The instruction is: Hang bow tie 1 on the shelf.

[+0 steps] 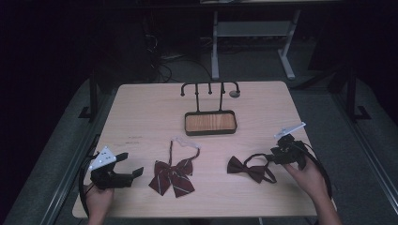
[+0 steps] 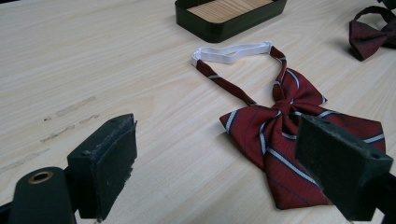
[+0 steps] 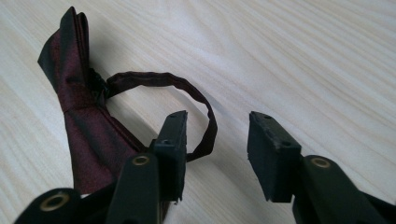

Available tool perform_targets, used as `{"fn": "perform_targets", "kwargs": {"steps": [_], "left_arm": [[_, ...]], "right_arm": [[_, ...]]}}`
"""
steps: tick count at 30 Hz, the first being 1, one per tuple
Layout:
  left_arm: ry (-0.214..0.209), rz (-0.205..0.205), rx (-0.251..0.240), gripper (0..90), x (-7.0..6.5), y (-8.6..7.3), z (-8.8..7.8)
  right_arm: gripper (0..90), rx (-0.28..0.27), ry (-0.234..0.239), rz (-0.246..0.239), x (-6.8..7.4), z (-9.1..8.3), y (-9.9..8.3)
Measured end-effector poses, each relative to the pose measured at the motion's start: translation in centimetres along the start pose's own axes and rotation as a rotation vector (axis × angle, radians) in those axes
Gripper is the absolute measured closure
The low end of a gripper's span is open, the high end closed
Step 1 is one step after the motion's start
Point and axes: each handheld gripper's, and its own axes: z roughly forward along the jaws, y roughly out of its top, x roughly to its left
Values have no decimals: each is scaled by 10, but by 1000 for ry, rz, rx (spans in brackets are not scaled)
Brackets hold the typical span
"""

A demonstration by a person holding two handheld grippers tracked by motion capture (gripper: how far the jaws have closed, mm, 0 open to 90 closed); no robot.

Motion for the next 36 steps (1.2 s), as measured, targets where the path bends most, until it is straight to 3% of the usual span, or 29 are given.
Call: {"fn": "perform_targets", "kwargs": {"steps": [5,12,15,25,36], "left_arm": [[8,29,15,128,-2,1,0],[13,47,19,128,-4,2,1],[15,47,16,128,-4,2,0],[17,47,19,128,-4,2,0],[16,49,23,128,-4,2,0]], "right_arm": [[671,26,-8,24,0,6,2],[706,46,-5,48,-1,10,2],[705,46,8,82,-1,13,1],[765,24,17,88,1,13,-3],[892,42,20,84,2,13,-3]]}}
